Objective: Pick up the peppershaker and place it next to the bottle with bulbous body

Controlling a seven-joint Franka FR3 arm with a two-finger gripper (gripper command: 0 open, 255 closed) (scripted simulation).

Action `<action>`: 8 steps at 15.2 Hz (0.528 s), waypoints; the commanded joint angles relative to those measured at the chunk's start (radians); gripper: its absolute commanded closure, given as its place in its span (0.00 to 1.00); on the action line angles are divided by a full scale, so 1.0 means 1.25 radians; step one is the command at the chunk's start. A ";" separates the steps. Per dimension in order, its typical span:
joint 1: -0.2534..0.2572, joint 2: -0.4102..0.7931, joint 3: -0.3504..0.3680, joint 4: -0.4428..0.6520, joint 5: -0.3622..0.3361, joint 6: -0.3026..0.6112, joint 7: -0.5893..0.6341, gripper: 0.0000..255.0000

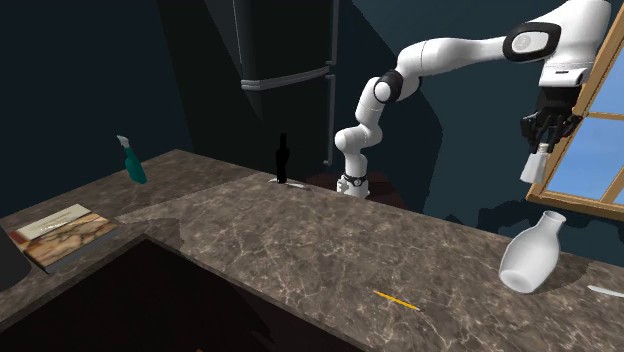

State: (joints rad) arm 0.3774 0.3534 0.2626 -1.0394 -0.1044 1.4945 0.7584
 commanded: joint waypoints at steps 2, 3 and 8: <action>-0.007 -0.022 0.000 -0.066 0.006 0.045 0.000 1.00; -0.010 -0.028 0.000 -0.087 0.008 0.060 0.000 1.00; -0.019 -0.055 -0.001 -0.182 0.015 0.128 -0.001 1.00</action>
State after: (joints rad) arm 0.3567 0.2931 0.2619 -1.2384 -0.0873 1.6343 0.7570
